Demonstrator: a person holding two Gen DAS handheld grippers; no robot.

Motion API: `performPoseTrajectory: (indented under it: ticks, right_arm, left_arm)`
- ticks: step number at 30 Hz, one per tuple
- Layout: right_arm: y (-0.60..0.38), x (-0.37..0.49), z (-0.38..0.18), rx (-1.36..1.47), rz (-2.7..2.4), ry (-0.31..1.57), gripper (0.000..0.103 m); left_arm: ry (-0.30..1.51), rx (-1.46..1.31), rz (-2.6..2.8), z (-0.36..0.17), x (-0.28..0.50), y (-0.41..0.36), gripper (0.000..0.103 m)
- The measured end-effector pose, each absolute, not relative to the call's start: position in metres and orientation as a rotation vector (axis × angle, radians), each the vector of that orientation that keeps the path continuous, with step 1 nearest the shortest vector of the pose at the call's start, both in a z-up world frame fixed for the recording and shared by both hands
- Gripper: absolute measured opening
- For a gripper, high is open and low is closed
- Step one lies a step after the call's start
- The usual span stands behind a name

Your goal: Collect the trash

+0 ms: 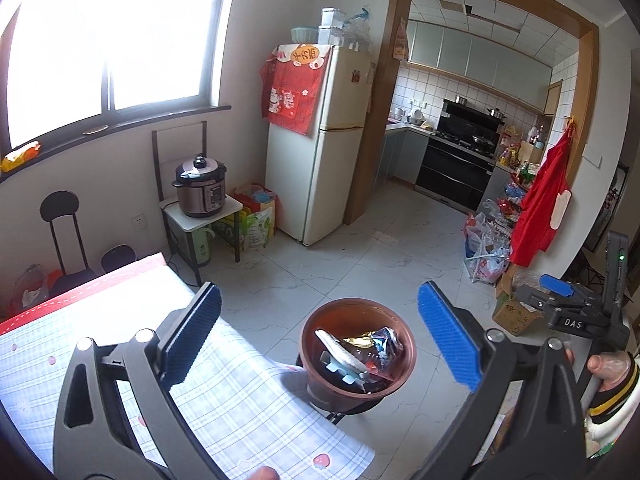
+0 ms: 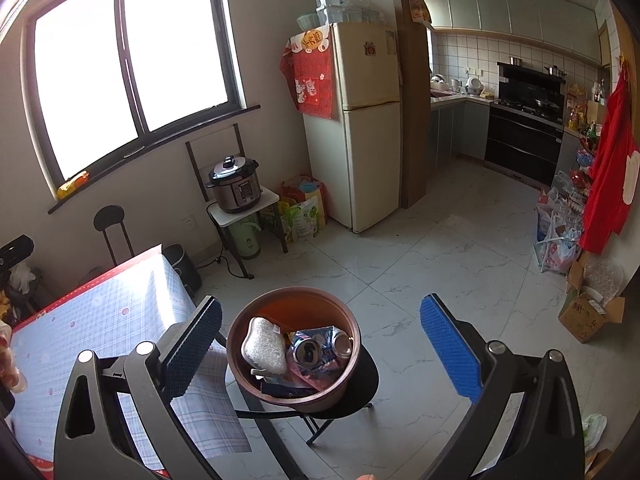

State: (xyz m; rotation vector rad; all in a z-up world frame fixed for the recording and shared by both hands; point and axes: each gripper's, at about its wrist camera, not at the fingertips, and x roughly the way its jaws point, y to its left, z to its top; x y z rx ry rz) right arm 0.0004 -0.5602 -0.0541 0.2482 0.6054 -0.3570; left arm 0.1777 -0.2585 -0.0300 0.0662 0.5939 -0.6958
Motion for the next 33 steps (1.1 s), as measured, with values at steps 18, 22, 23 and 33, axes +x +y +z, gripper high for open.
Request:
performPoseTrajectory:
  ticks: [18,22,23,33]
  right_arm:
    - [-0.44,-0.007,0.015,0.119,-0.242,0.518,0.098]
    - [-0.427,-0.009,0.017,0.107,-0.23,0.512,0.098]
    - [-0.425,-0.009,0.018,0.108,-0.229,0.511,0.098]
    - [-0.421,-0.01,0.022,0.121,-0.233,0.5,0.098]
  left_arm:
    - [0.493,-0.013,-0.557,0.012,0.128,-0.133,0.097]
    - [0.475,-0.001,-0.541,0.013,0.122,-0.123,0.097]
    - [0.475,0.003,-0.538,0.013,0.121,-0.121,0.097]
    - [0.47,0.033,-0.498,0.015,0.121,-0.116,0.097]
